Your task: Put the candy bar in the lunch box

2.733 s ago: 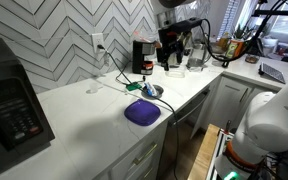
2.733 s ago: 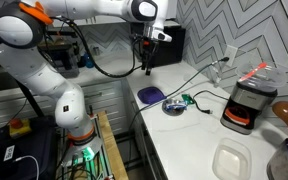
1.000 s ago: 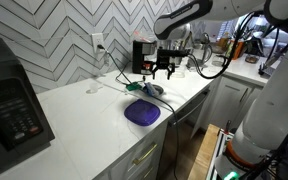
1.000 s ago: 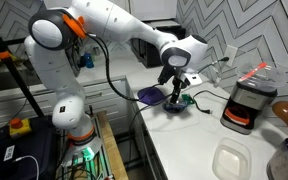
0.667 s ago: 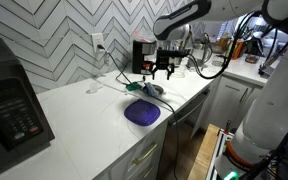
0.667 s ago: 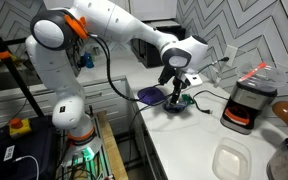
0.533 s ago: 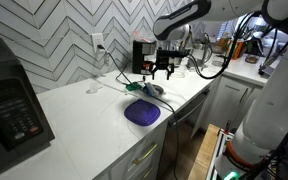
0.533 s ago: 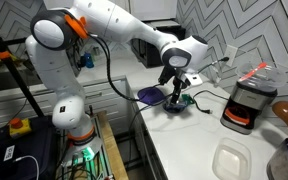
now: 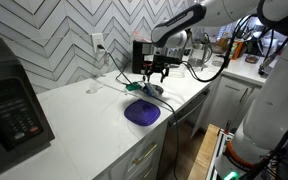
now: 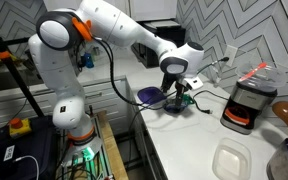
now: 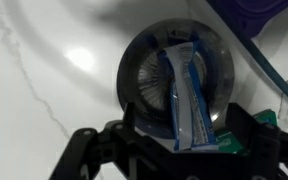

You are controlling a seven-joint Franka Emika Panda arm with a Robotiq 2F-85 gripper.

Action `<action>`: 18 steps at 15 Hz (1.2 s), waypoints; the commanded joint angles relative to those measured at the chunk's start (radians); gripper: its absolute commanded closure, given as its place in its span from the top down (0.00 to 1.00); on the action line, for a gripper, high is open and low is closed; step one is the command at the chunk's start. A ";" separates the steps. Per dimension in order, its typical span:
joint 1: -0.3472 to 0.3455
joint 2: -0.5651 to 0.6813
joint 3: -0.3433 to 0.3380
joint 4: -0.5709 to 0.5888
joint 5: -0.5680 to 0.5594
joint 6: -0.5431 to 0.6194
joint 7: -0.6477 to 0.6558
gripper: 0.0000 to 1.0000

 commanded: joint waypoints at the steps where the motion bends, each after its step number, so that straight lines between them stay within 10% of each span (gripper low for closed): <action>1: 0.011 0.002 0.002 -0.045 0.036 0.029 -0.058 0.67; 11: 0.020 0.037 0.008 -0.052 0.051 0.047 -0.117 0.00; 18: 0.017 -0.038 0.006 -0.073 0.093 0.024 -0.171 0.00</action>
